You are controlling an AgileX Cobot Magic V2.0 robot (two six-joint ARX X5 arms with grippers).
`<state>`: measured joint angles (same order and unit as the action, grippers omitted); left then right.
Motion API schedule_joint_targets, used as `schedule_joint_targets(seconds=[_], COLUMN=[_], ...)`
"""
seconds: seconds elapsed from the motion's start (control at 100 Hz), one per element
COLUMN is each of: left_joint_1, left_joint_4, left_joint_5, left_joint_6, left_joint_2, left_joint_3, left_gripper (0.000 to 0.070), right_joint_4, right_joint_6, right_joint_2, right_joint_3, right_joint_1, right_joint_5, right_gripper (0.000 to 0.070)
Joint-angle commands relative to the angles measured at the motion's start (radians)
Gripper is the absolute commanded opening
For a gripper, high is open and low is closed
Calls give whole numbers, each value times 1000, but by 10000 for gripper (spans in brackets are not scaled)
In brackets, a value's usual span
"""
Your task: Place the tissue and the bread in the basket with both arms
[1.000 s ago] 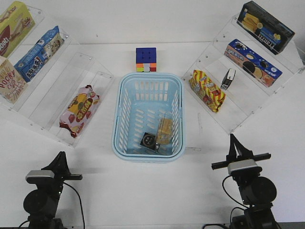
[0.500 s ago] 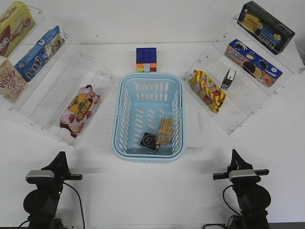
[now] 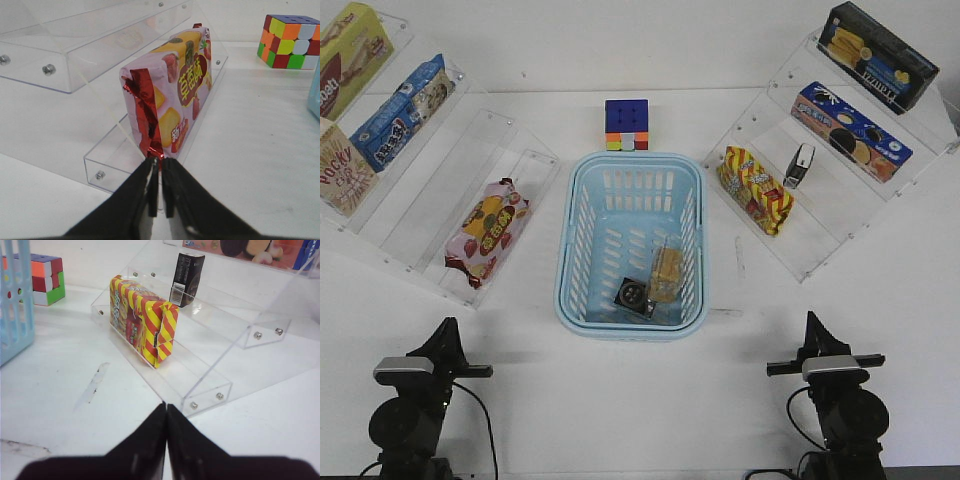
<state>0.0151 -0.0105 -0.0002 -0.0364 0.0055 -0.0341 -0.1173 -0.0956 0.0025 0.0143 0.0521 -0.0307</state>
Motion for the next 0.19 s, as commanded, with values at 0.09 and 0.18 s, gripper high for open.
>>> schedule_joint_targets(seconds=[0.09, 0.18], left_joint_1=[-3, -3], left_joint_4=[11, 11], left_joint_5=[1, 1], left_joint_6=[9, 9], left_joint_2=[-2, -2], left_joint_3=[20, 20], left_gripper=[1, 1], right_joint_4=[12, 12], right_joint_6=[17, 17], right_joint_2=[-2, -2], right_joint_3=[-2, -2], right_joint_1=[1, 1], right_joint_5=[-3, -3], right_gripper=[0, 0])
